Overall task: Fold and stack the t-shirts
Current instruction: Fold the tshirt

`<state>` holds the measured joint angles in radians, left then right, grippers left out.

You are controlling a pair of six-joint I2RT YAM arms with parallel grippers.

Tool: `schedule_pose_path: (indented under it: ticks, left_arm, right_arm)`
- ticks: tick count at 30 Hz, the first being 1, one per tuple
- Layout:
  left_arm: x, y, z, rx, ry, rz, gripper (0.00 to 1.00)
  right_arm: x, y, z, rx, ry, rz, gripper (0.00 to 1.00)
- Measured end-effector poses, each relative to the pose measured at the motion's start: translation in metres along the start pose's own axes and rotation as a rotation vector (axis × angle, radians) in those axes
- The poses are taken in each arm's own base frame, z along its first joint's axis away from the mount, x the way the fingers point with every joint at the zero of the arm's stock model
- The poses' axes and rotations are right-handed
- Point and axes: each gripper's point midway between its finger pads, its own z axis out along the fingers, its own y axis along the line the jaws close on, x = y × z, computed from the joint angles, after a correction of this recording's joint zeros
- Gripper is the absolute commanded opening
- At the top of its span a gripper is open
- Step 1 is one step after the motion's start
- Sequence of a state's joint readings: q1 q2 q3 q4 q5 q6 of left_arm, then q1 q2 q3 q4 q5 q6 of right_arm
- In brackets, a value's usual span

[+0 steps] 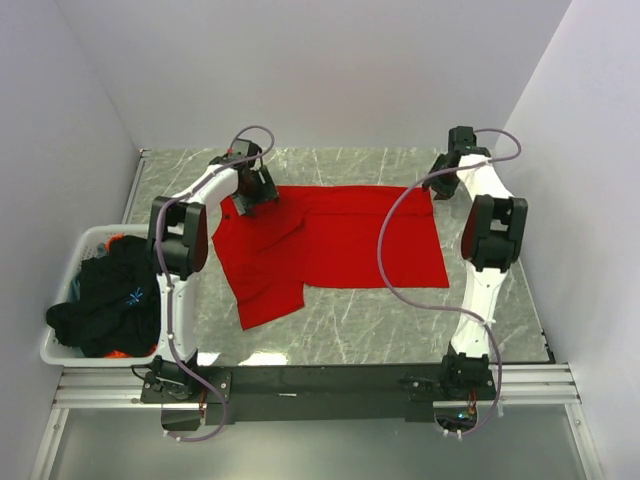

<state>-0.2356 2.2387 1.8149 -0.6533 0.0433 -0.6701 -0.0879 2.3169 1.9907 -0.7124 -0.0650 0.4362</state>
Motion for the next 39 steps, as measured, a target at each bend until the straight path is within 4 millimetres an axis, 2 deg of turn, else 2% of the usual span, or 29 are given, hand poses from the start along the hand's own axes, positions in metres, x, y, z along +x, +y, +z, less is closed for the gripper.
schedule_pose_path:
  ticks: [2,4,7,9,11,12,14,17,20,23,25,29,34,39]
  left_arm:
    - [-0.001,0.003,-0.013,-0.005,-0.013,-0.006,0.81]
    - [0.001,0.01,-0.034,-0.02,-0.027,-0.011,0.81]
    - [0.006,0.024,-0.092,-0.036,-0.1,-0.029,0.81]
    - [0.013,0.036,-0.135,-0.032,-0.168,-0.047,0.81]
    - [0.024,0.046,-0.168,-0.019,-0.221,-0.061,0.79]
    - [0.032,0.053,-0.182,-0.015,-0.24,-0.069,0.78]
    - [0.049,0.068,-0.194,-0.018,-0.26,-0.077,0.76]
    - [0.085,0.099,-0.189,-0.073,-0.221,-0.081,0.73]
    - [0.121,0.127,-0.172,-0.14,-0.152,-0.094,0.69]
    - [0.141,0.142,-0.16,-0.177,-0.108,-0.105,0.63]
    - [0.142,0.144,-0.156,-0.181,-0.107,-0.116,0.6]
    - [0.13,0.142,-0.148,-0.178,-0.148,-0.131,0.51]
    - [0.123,0.143,-0.13,-0.191,-0.152,-0.146,0.46]
    - [0.125,0.147,-0.111,-0.216,-0.123,-0.147,0.43]
  right_arm:
    - [0.006,-0.001,-0.02,-0.003,0.003,-0.01,0.52]
    - [0.014,0.003,-0.05,-0.013,-0.013,-0.03,0.55]
    - [0.035,0.012,-0.107,-0.045,-0.058,-0.074,0.56]
    - [0.057,0.015,-0.147,-0.083,-0.086,-0.099,0.57]
    - [0.085,0.013,-0.178,-0.125,-0.114,-0.124,0.57]
    - [0.095,0.01,-0.188,-0.135,-0.12,-0.129,0.57]
    - [0.122,-0.003,-0.2,-0.146,-0.122,-0.133,0.57]
    - [0.156,-0.026,-0.204,-0.133,-0.104,-0.127,0.57]
    - [0.189,-0.048,-0.201,-0.118,-0.081,-0.116,0.57]
    - [0.211,-0.062,-0.2,-0.115,-0.08,-0.101,0.56]
    - [0.222,-0.07,-0.201,-0.113,-0.089,-0.093,0.56]
    - [0.235,-0.08,-0.2,-0.112,-0.101,-0.081,0.56]
    - [0.244,-0.086,-0.197,-0.115,-0.104,-0.065,0.56]
    - [0.245,-0.086,-0.197,-0.114,-0.101,-0.055,0.56]
